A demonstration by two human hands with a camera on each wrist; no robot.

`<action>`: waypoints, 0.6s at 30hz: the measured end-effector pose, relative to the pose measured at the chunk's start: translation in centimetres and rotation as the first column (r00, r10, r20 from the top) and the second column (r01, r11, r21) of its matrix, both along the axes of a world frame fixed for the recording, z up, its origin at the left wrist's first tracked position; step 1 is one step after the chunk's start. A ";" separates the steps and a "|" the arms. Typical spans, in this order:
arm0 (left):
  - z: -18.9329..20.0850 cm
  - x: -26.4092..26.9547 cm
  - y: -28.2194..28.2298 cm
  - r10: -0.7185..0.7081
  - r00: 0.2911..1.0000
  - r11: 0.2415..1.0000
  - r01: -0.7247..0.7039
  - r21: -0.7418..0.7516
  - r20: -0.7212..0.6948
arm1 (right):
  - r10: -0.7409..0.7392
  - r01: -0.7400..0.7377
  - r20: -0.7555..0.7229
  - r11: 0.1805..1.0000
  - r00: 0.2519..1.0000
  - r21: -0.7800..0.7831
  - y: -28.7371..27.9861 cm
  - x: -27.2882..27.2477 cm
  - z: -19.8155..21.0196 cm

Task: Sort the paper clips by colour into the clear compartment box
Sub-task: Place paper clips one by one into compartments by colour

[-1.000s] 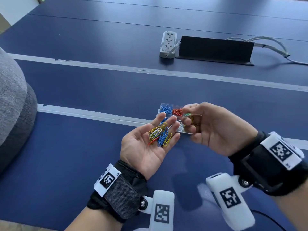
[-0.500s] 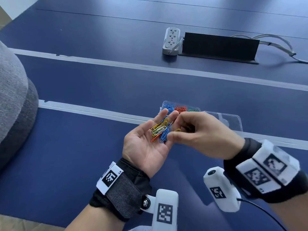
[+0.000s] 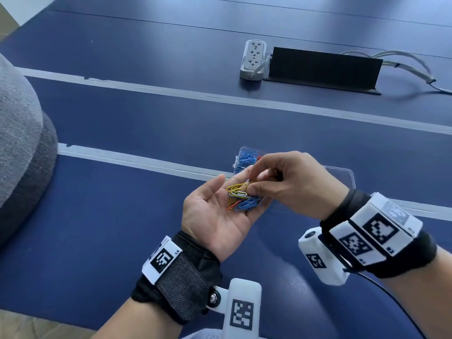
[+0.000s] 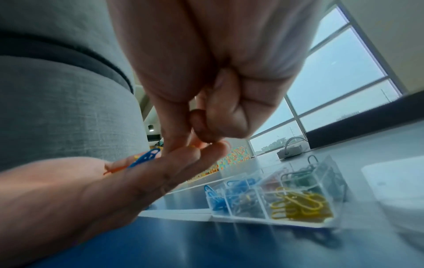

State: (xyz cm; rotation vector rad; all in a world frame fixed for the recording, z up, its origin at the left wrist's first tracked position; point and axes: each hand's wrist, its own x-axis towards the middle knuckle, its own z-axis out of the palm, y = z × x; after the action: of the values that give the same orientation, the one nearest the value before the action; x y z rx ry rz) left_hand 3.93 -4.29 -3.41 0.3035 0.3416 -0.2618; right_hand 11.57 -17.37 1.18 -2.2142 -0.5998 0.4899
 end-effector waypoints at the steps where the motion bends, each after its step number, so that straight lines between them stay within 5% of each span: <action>1: 0.0 0.0 -0.1 0.005 1.000 1.000 -0.005 -0.003 0.001 | 0.006 -0.005 -0.032 1.000 0.999 0.020 0.0 0.1 0.0; 5: -0.1 0.2 0.1 0.050 0.999 0.999 -0.050 0.011 -0.013 | 0.021 0.016 -0.269 0.991 0.963 0.135 -0.6 1.0 0.5; 9: -0.2 0.4 0.5 0.044 0.999 0.999 -0.043 0.024 -0.016 | -0.140 0.276 -0.510 0.940 0.849 0.201 -2.0 2.9 1.1; 14: -0.6 0.4 0.6 0.049 0.998 0.998 -0.049 0.030 -0.024 | -0.130 0.101 -0.127 0.972 0.983 -0.213 -2.9 4.0 0.9; 18: -0.5 0.4 0.4 0.051 0.998 0.998 -0.049 0.046 -0.036 | -0.007 0.045 0.098 0.918 0.995 -0.393 -1.9 3.2 1.2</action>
State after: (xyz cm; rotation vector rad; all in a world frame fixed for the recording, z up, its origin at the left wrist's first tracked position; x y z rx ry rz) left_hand 4.34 -3.86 -3.91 0.3344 0.3921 -0.2107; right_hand 14.80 -19.29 2.42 -2.6389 -0.5557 0.5314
